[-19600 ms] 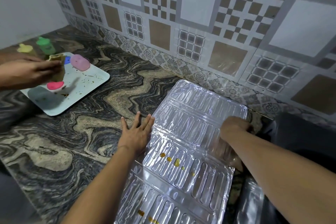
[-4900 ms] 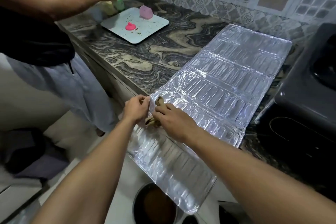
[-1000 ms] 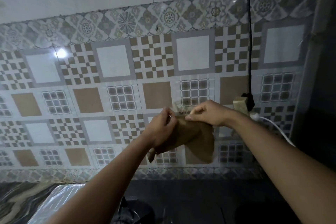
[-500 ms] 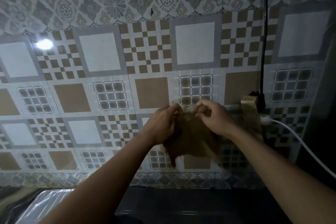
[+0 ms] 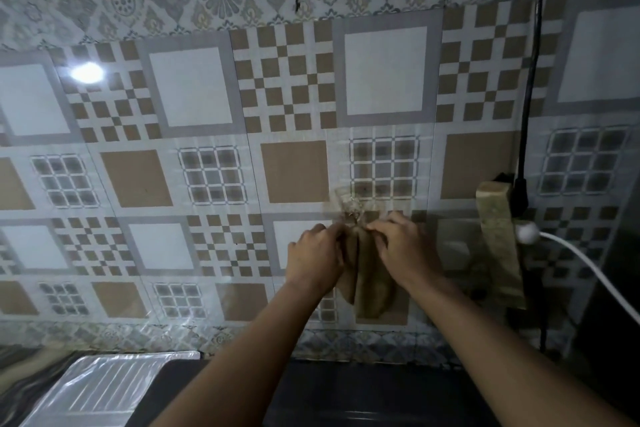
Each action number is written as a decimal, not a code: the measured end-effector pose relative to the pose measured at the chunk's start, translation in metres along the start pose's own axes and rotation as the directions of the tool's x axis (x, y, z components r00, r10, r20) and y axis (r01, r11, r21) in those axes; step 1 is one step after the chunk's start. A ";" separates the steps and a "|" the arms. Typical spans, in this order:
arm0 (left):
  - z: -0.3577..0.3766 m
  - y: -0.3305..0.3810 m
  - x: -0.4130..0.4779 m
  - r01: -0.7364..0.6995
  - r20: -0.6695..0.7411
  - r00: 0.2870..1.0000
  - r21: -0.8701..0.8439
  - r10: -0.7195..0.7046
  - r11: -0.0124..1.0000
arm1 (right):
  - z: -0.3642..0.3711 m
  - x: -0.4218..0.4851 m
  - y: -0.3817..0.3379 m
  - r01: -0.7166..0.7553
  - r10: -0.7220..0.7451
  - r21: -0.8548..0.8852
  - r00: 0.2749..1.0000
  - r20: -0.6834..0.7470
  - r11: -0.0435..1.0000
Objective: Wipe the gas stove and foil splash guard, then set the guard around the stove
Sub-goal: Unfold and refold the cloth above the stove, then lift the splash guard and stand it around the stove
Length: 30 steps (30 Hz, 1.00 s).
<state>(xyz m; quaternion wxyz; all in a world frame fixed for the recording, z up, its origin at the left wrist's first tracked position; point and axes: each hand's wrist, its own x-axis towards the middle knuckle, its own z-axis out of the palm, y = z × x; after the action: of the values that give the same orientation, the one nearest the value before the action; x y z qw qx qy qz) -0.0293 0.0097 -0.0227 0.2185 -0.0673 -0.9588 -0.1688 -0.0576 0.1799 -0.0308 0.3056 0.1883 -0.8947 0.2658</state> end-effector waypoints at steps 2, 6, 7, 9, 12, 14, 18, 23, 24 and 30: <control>0.003 -0.001 -0.002 0.026 0.032 0.999 -0.037 -0.024 0.999 | 0.006 -0.005 0.002 0.012 -0.012 -0.038 1.000 -0.006 0.999; 0.002 -0.004 -0.012 0.029 0.133 0.991 -0.059 -0.021 0.998 | 0.001 -0.015 -0.002 0.002 0.004 -0.140 0.999 0.044 0.990; -0.001 -0.007 -0.017 0.030 0.145 0.989 -0.047 -0.023 0.998 | -0.003 -0.018 -0.005 -0.013 0.035 -0.194 0.993 0.112 0.981; -0.010 -0.013 -0.026 0.033 0.176 0.984 0.012 -0.035 0.999 | -0.012 -0.022 -0.010 -0.042 0.150 -0.329 0.939 0.310 0.943; -0.031 -0.030 -0.048 0.087 0.206 0.973 0.076 -0.101 0.993 | -0.034 -0.029 -0.034 -0.013 0.349 -0.457 0.665 0.660 0.889; -0.049 -0.042 -0.065 0.123 0.204 0.969 0.089 -0.139 0.988 | -0.044 -0.032 -0.054 0.098 0.328 -0.435 0.516 0.791 0.895; -0.101 -0.065 -0.106 0.206 0.245 0.946 0.058 -0.214 0.977 | -0.058 -0.036 -0.113 0.130 0.101 -0.178 0.457 0.884 0.975; -0.180 -0.121 -0.175 0.328 0.243 0.905 0.124 -0.350 0.936 | -0.041 -0.045 -0.219 0.166 -0.067 -0.005 0.424 0.903 0.986; -0.196 -0.132 -0.189 0.362 0.255 0.886 0.143 -0.387 0.921 | -0.036 -0.049 -0.241 0.193 -0.098 0.019 0.412 0.906 0.981; -0.281 -0.190 -0.305 0.533 0.294 0.746 0.274 -0.598 0.800 | 0.011 -0.081 -0.366 0.330 -0.342 0.231 0.332 0.879 0.915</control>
<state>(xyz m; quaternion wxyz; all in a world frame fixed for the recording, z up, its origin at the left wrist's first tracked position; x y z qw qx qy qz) 0.3166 -0.2841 0.0249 -0.0206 0.2163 -0.9677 -0.1282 0.1800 -0.1009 0.0415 -0.1799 0.4830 -0.8550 0.0572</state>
